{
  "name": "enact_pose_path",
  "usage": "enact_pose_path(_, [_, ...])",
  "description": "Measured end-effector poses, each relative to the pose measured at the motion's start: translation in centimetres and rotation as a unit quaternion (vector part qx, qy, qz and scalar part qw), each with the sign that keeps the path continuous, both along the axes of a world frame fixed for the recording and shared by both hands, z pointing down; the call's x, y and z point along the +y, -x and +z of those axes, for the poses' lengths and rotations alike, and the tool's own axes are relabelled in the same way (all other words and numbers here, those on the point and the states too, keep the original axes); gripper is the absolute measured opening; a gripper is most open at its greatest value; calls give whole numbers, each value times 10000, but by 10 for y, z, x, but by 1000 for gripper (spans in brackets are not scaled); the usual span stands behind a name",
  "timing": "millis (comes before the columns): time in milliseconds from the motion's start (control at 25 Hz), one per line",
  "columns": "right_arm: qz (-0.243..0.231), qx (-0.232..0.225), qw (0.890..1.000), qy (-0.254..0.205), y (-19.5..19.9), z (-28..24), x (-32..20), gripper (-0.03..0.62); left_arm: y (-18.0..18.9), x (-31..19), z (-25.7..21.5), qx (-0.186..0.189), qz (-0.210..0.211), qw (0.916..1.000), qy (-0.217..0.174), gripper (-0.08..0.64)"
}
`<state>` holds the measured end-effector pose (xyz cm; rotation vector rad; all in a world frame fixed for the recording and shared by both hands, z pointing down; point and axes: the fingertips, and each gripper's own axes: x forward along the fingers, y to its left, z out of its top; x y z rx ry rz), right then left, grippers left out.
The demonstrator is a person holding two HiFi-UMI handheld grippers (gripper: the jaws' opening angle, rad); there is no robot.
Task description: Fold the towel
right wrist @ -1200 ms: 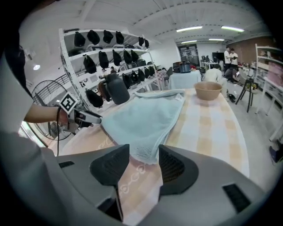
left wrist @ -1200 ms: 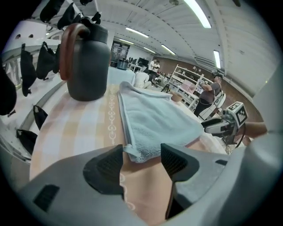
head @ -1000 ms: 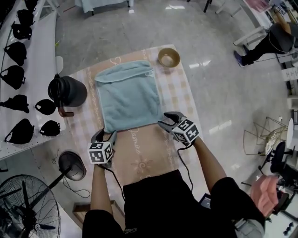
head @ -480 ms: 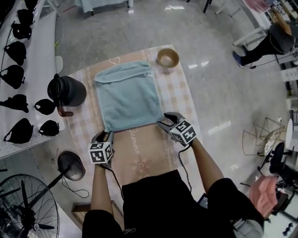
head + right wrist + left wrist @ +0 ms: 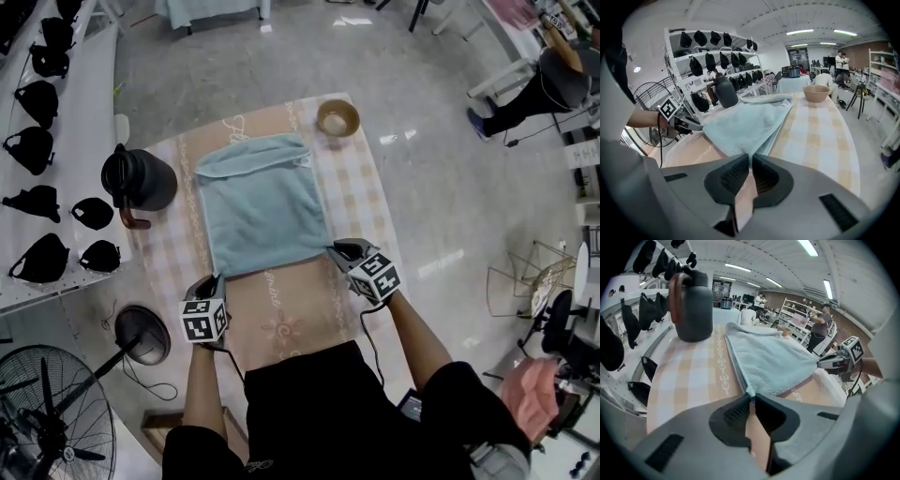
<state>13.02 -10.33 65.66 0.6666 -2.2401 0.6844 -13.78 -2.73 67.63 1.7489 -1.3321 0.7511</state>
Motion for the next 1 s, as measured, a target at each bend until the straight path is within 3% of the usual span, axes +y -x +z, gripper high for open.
enact_pose_path(400, [-145, 125, 9997, 165, -8, -21, 70, 25, -12, 70, -21, 212, -53, 9997, 106, 40])
enact_pose_path(680, [-60, 18, 9988, 492, -23, -25, 101, 25, -17, 107, -33, 321, 205, 9989, 257, 40])
enact_pose_path(840, [-13, 11, 9992, 400, -31, -34, 99, 25, -16, 109, -44, 491, 97, 9984, 260, 40])
enact_pose_path(1000, [127, -92, 9996, 237, -29, -51, 74, 25, -10, 80, -57, 504, 72, 9987, 67, 40])
